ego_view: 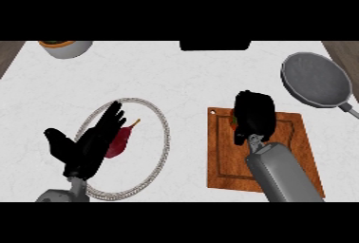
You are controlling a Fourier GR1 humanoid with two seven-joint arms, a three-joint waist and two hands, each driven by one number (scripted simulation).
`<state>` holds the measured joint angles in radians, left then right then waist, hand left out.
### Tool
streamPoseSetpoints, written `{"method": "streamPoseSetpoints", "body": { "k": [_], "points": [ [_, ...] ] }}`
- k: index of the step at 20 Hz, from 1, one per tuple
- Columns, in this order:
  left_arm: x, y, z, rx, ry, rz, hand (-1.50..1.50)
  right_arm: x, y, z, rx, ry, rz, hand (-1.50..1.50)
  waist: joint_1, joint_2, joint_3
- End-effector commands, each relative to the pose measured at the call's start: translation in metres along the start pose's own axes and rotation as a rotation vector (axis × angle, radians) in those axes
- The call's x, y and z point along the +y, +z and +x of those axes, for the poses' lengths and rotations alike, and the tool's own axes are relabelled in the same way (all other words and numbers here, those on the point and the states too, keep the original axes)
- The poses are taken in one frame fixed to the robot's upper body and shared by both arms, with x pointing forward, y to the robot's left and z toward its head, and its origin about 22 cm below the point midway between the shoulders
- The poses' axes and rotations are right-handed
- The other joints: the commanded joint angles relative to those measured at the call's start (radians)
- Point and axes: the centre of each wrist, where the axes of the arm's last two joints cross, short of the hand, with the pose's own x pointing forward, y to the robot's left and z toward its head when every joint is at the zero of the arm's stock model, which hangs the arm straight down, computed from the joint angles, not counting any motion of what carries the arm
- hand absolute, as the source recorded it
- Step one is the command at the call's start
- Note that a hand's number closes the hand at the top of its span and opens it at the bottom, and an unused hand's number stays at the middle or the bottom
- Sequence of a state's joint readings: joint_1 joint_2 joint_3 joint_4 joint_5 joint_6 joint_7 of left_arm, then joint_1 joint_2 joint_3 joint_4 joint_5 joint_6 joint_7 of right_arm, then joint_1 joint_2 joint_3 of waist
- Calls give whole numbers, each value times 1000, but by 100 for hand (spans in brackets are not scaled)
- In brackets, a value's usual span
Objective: Pick the tomato from the cutting board and place it in the pan
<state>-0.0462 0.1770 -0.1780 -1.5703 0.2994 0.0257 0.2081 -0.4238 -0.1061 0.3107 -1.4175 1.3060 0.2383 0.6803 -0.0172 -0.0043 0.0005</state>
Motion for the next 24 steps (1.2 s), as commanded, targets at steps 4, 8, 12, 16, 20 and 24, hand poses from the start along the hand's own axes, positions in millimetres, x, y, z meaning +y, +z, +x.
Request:
{"method": "streamPoseSetpoints", "body": {
  "k": [4, 8, 12, 16, 20, 24],
  "points": [
    [-5, 4, -2, -5, -13, -9, 0, -52, 25, 2, 71, -400, -288, 150, 2, -4, 0],
    [-4, 1, -5, -22, -4, -30, 0, -61, 22, -15, 101, -608, -374, 150, 11, 3, 1],
    [-20, -14, 16, -5, 5, -8, 0, -43, 19, -28, 141, -696, -369, 150, 16, 4, 0],
    [-5, 2, 4, -1, -16, -13, 0, -19, -16, -87, 157, -768, -390, 150, 24, 6, 1],
    [-12, 2, -6, -2, 2, -25, 0, -32, -60, -99, 211, -627, -410, 150, 31, 8, 0],
    [2, -1, 1, 0, -29, -34, 0, 19, -67, -126, 223, -520, -457, 150, 34, 10, 0]
  ]
}}
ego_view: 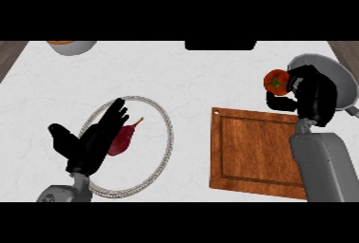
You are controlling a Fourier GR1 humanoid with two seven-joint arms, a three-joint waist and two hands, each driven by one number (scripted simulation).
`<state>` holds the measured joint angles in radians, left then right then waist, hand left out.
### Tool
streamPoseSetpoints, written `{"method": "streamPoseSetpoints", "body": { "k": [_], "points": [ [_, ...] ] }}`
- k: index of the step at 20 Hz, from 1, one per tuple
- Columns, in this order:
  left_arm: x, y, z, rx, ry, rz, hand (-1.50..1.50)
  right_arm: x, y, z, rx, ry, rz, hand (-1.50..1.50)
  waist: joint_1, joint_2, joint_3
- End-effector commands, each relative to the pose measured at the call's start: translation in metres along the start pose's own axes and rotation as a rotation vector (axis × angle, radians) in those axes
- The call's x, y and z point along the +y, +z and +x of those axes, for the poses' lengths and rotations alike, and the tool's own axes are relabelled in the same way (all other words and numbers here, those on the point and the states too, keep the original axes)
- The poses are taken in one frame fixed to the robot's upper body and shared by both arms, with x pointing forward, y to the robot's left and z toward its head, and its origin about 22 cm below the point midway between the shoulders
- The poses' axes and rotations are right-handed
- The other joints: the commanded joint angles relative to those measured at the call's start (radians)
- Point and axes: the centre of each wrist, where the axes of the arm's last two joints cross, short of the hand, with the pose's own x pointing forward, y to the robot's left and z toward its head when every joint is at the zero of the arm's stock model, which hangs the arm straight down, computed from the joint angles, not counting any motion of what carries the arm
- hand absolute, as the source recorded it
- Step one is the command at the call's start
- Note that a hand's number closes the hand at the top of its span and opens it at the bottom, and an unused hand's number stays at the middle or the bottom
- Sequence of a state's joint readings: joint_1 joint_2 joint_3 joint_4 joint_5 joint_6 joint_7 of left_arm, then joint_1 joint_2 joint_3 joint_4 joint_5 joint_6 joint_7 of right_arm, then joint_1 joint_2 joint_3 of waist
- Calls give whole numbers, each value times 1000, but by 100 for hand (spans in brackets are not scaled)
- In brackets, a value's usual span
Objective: Pick the tomato from the cutting board and place it in the pan
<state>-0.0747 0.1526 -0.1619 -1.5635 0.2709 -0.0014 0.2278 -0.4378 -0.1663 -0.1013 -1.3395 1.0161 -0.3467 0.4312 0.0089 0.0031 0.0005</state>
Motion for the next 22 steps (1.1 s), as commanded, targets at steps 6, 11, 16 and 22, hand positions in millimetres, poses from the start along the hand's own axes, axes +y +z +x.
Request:
{"method": "streamPoseSetpoints", "body": {
  "k": [6, 11, 16, 22],
  "points": [
    [5, 1, 0, -5, -6, -25, 0, 2, -63, -70, 62, 54, -238, 150, 18, 7, 1],
    [-2, -2, 4, -9, -6, -23, 0, -22, -96, -97, 115, 15, -339, 150, 27, 11, 3],
    [-17, -14, 8, -4, -9, -35, 0, -16, -92, -134, 132, 29, -357, 150, 35, 17, 4],
    [-22, -10, 3, -42, -19, -66, 0, -49, -111, -150, 132, 20, -370, 150, 64, 31, 7]
  ]
}}
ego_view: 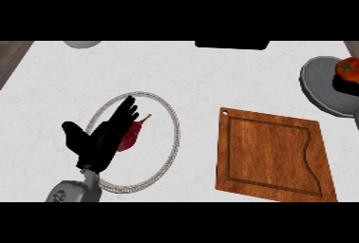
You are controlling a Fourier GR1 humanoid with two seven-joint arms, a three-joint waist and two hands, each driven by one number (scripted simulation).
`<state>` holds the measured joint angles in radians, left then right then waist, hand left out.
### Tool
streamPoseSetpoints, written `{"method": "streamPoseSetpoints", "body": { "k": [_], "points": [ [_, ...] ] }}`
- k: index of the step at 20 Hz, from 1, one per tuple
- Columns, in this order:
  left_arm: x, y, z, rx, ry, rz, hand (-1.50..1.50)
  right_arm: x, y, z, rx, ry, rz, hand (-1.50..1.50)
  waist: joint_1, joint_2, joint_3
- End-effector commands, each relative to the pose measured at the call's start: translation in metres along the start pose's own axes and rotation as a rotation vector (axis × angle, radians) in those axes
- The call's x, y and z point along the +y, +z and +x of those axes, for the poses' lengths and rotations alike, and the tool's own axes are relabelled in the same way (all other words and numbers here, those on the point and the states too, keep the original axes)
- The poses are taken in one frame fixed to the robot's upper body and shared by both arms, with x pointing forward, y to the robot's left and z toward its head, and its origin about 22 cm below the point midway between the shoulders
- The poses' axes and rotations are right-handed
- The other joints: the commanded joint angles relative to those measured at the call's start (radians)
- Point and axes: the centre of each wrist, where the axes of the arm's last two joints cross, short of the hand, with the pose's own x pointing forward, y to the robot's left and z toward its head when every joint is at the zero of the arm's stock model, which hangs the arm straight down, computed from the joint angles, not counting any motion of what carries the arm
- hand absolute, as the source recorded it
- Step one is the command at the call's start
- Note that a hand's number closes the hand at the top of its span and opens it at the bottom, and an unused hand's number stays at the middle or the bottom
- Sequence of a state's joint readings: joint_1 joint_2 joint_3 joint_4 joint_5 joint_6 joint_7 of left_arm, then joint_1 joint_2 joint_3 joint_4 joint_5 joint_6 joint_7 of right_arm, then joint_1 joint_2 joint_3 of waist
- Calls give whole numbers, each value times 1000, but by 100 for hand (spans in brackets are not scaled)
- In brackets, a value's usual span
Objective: Pick the tomato from the cutting board and place it in the pan
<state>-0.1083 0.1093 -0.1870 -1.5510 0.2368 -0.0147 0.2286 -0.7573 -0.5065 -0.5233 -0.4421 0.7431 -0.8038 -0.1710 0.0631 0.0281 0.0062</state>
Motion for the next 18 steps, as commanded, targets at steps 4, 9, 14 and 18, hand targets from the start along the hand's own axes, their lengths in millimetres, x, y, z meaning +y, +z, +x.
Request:
{"method": "streamPoseSetpoints", "body": {
  "k": [4, 9, 14, 18],
  "points": [
    [-5, -3, 2, -13, -22, -38, 0, -9, -3, -37, 187, 159, 222, -150, 33, 13, 0],
    [-13, -5, 0, -6, 1, -34, 0, -3, 0, -30, 180, 36, 262, -150, 26, 13, 4],
    [-1, -3, -1, 3, -4, -17, 0, -1, 0, -23, 153, -239, 169, -150, 7, 9, 8],
    [-4, -2, 5, -27, 4, -9, 0, -20, -18, -34, 212, -428, 132, -150, -5, 2, 5]
  ]
}}
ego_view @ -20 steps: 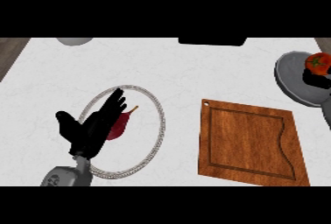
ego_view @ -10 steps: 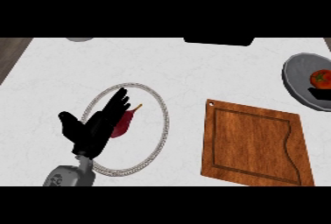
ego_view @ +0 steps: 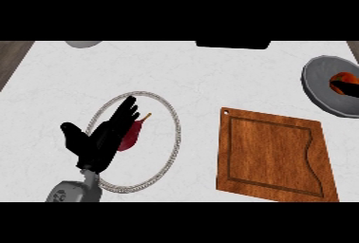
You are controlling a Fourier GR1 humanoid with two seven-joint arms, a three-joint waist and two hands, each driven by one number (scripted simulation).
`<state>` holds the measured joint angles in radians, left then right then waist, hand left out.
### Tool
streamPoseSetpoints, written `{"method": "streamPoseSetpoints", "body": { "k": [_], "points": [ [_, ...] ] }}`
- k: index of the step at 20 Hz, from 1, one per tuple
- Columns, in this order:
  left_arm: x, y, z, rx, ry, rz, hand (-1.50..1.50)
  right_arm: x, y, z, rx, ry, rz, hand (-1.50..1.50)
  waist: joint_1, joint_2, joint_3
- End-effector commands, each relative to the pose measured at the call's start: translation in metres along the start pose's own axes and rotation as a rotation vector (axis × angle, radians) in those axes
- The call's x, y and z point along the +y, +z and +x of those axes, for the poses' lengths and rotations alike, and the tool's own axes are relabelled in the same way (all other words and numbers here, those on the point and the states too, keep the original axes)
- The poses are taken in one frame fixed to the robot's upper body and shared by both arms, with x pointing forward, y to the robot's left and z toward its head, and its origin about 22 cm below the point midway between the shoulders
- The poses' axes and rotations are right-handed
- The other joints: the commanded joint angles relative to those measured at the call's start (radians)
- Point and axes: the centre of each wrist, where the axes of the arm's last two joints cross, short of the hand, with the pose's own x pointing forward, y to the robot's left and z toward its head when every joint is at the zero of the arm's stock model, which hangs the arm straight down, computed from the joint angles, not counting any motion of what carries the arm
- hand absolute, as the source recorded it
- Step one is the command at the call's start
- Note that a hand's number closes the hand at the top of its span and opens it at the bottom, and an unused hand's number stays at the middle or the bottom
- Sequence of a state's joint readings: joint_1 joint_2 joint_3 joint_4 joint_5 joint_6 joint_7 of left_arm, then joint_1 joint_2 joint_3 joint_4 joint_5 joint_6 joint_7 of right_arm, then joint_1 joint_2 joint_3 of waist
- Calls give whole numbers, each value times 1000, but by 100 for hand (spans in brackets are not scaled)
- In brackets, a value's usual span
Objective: Pick the tomato from the cutting board and place it in the pan
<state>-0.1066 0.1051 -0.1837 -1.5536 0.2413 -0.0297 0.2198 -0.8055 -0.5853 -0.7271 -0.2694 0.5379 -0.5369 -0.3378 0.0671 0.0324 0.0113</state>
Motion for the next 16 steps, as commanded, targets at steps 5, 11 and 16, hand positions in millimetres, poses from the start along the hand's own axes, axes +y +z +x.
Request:
{"method": "streamPoseSetpoints", "body": {
  "k": [5, 11, 16],
  "points": [
    [14, 5, -3, 10, -16, 15, 0, -41, -9, -32, 66, -299, 55, -150, -16, -3, -3],
    [15, 13, -1, 9, 9, 32, 0, -74, 16, -95, 8, -352, 217, -150, -31, -15, -4],
    [22, 9, 3, 3, 5, 30, 0, -97, 23, -116, -2, -401, 299, -150, -36, -18, -5]
  ]
}}
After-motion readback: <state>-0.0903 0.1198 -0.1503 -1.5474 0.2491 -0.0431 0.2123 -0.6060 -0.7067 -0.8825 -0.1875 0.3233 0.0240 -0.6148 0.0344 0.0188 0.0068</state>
